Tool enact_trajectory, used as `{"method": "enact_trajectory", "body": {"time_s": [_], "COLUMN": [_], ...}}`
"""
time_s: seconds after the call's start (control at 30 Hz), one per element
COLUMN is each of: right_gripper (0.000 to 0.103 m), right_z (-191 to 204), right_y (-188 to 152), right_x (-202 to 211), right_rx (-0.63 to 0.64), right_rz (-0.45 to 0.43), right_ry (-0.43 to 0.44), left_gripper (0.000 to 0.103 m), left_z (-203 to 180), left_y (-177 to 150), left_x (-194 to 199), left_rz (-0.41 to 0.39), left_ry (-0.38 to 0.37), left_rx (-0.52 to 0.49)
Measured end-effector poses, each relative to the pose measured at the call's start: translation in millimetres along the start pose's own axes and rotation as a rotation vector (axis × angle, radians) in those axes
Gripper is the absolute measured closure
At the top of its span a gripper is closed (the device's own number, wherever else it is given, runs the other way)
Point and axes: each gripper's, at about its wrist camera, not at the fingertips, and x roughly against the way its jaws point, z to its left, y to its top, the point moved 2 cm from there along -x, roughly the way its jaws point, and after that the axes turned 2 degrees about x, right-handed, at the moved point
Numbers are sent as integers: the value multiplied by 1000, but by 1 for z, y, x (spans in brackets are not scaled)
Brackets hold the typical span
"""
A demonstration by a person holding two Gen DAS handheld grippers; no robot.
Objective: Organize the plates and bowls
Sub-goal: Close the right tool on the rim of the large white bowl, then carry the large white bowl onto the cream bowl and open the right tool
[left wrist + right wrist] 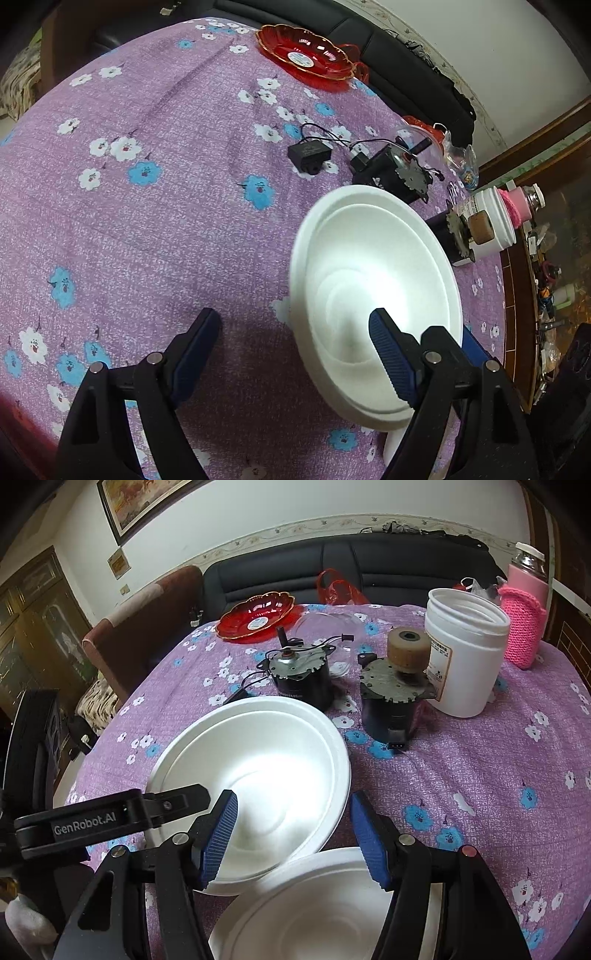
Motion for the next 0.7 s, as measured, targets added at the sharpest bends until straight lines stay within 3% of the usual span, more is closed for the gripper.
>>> {"method": "enact_trajectory", "body": {"time_s": [0.1, 0.13, 0.17, 0.2, 0.37, 0.7], "right_gripper": [36, 37, 44, 60, 76, 79], "right_z": [2, 3, 4, 4, 8, 17], "right_y": [0, 0, 0, 0, 0, 1], "right_x": [-2, -2, -1, -1, 2, 34], "right_rx": [-7, -9, -10, -17, -29, -78], "right_rz": [5, 7, 9, 13, 15, -26], "right_ry": [14, 19, 24, 40, 51, 93], "left_gripper": [25, 42, 56, 80, 81, 81], "left_z": [-3, -3, -5, -7, -7, -10], "left_y": [0, 0, 0, 0, -6, -27], "left_x": [-1, 0, 1, 1, 12, 50], "left_rz": [17, 20, 21, 28, 1, -57], "left_ry": [-3, 2, 18, 23, 57, 48], "left_rx": [-2, -8, -27, -48, -81, -114]}}
